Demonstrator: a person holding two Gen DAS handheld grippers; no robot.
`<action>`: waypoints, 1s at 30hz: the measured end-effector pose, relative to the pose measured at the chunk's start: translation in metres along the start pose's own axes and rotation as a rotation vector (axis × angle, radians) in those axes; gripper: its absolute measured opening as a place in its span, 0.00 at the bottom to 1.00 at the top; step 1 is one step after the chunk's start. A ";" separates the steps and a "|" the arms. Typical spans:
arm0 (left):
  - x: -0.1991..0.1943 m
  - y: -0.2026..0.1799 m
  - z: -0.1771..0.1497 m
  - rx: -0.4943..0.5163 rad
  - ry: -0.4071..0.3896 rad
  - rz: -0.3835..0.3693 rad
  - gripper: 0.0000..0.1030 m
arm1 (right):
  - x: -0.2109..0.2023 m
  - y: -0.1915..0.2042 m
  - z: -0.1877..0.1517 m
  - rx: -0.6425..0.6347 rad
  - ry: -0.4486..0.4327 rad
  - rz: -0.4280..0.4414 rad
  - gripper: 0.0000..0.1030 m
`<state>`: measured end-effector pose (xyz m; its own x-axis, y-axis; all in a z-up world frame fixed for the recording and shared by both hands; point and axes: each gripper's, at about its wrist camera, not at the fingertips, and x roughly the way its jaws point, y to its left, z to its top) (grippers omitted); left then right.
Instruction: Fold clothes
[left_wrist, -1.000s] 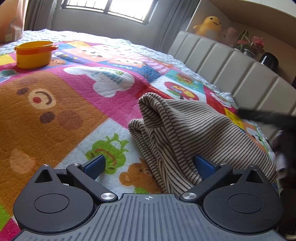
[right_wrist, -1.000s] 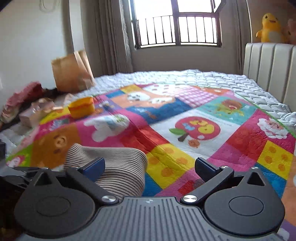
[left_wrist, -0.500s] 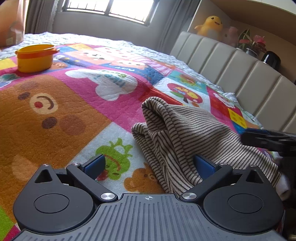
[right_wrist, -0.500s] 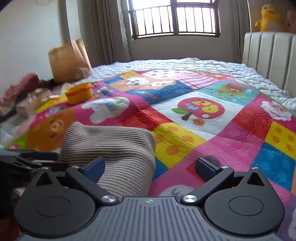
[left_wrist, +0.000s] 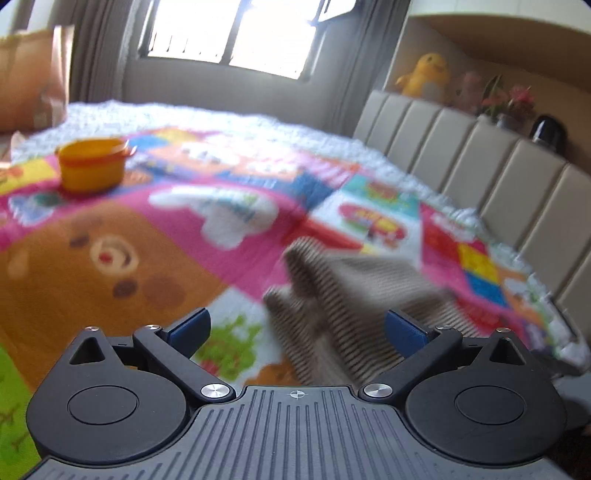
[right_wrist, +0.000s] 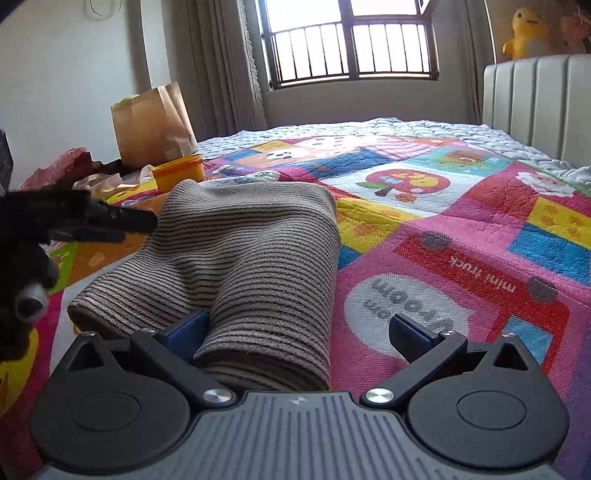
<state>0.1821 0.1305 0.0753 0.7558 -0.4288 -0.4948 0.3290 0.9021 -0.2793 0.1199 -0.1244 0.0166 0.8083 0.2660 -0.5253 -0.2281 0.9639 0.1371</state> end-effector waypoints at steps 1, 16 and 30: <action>-0.005 -0.005 0.006 -0.011 -0.018 -0.047 1.00 | 0.000 0.000 0.000 -0.002 -0.001 -0.001 1.00; 0.069 -0.009 0.003 -0.129 0.164 -0.293 0.97 | -0.024 -0.010 0.027 0.055 -0.054 0.074 1.00; 0.061 -0.011 -0.007 -0.019 0.136 -0.307 0.96 | 0.092 -0.035 0.086 -0.189 0.114 -0.254 1.00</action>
<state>0.2205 0.0945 0.0421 0.5398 -0.6842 -0.4904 0.5182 0.7292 -0.4469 0.2489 -0.1333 0.0353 0.7890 0.0047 -0.6144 -0.1326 0.9777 -0.1628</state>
